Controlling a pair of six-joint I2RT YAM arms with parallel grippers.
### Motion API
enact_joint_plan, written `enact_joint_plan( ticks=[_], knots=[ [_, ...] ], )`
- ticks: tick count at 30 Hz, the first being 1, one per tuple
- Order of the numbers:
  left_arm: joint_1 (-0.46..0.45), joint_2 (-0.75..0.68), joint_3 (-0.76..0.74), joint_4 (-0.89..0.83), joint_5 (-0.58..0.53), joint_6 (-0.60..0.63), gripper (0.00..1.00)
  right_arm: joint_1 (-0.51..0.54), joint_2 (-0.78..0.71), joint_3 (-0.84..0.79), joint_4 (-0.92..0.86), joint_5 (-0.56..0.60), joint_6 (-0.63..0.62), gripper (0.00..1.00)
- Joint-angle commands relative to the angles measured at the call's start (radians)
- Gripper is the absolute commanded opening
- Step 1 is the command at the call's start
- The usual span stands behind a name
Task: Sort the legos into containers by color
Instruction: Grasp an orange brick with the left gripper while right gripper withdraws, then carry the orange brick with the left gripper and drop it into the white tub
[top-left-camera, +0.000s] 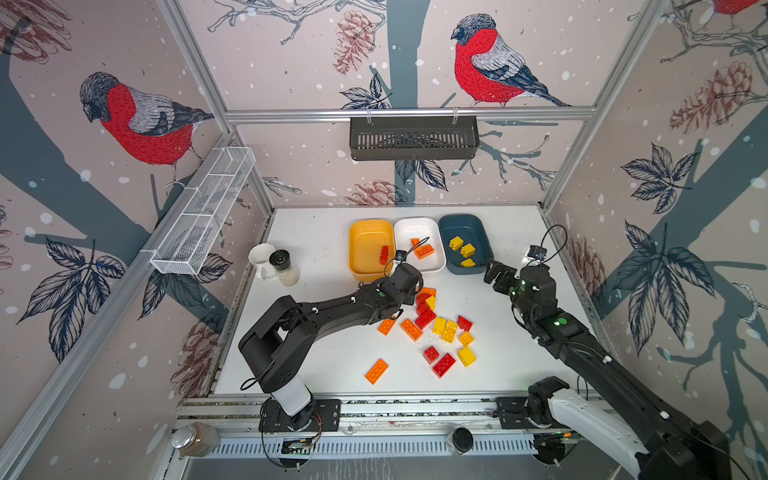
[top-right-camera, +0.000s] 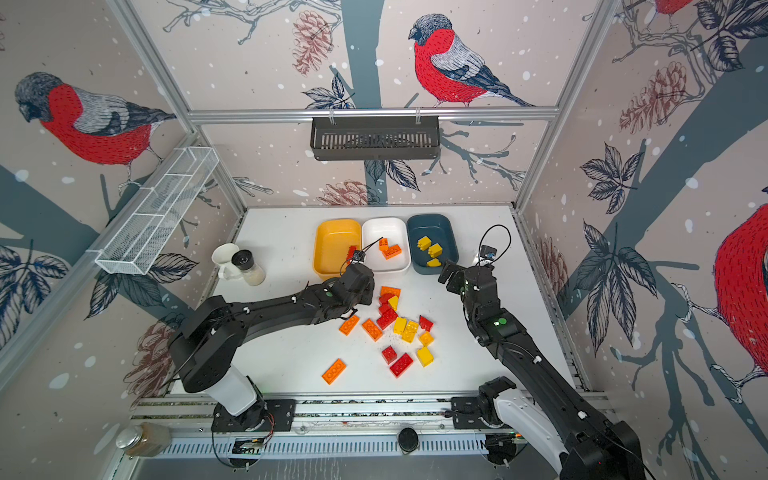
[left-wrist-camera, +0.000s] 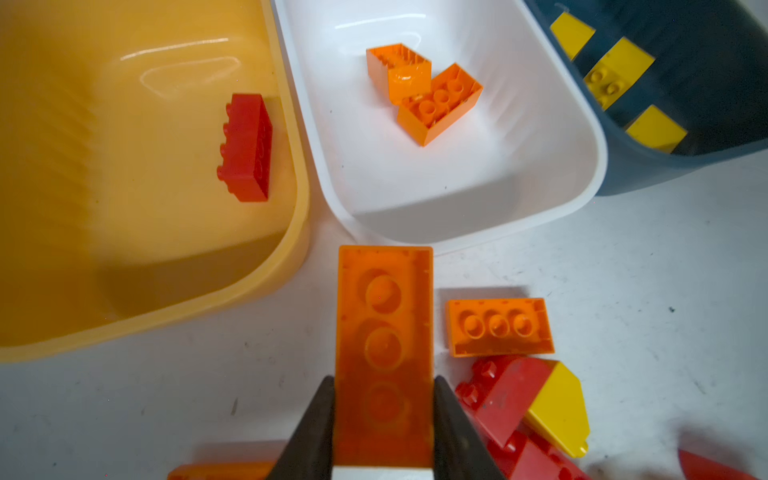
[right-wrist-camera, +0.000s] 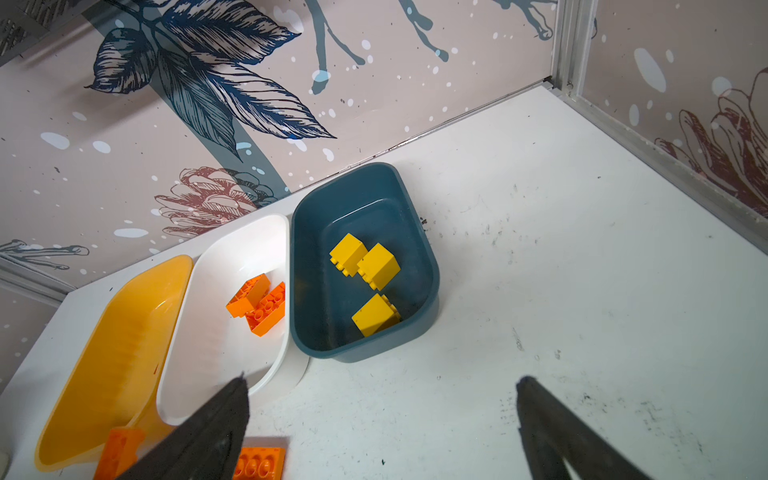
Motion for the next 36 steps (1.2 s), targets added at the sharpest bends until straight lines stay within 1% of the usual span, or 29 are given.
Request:
enact_joint_plan(
  ticks=[1,7,11,14,17,20,22,24,25,26,30,33,35,36],
  knots=[
    [0.001,0.000,0.054,0.043,-0.028,0.040,0.22,-0.002,0.001,-0.001,0.032,-0.006,-0.020,0.99],
    [0.004,0.075,0.187,0.025,-0.056,0.107,0.22,-0.004,0.033,0.034,-0.013,0.016,-0.001,0.99],
    [0.009,0.132,0.262,0.021,-0.102,0.108,0.21,-0.005,0.048,0.055,-0.039,0.064,0.029,0.99],
    [0.015,0.165,0.289,0.046,-0.104,0.100,0.21,-0.005,0.047,0.060,-0.056,0.113,0.051,1.00],
    [0.026,0.203,0.325,0.055,-0.101,0.103,0.21,-0.003,0.042,0.068,-0.073,0.137,0.065,1.00],
    [0.046,0.252,0.374,0.035,-0.077,0.092,0.22,0.000,0.041,0.076,-0.088,0.169,0.084,0.99],
    [0.059,0.293,0.419,0.005,-0.063,0.085,0.22,0.001,0.038,0.083,-0.103,0.170,0.110,0.99],
    [0.073,0.337,0.480,-0.052,-0.057,0.068,0.30,0.000,0.030,0.081,-0.094,0.147,0.121,1.00],
    [0.080,0.356,0.513,-0.084,-0.052,0.059,0.38,0.000,0.027,0.078,-0.088,0.144,0.131,1.00],
    [0.085,0.370,0.536,-0.103,-0.047,0.054,0.44,0.000,0.025,0.075,-0.086,0.141,0.138,1.00],
    [0.088,0.375,0.564,-0.117,-0.018,0.052,0.61,-0.001,0.023,0.076,-0.079,0.097,0.117,1.00],
    [0.087,0.351,0.557,-0.121,0.024,0.049,0.72,0.000,0.010,0.059,-0.052,0.043,0.067,1.00],
    [0.088,0.327,0.544,-0.135,0.057,0.043,0.77,-0.003,-0.009,0.017,-0.013,-0.038,-0.039,1.00],
    [0.087,0.315,0.529,-0.129,0.083,0.047,0.78,-0.005,-0.014,-0.007,0.006,-0.037,-0.056,1.00]
  ],
)
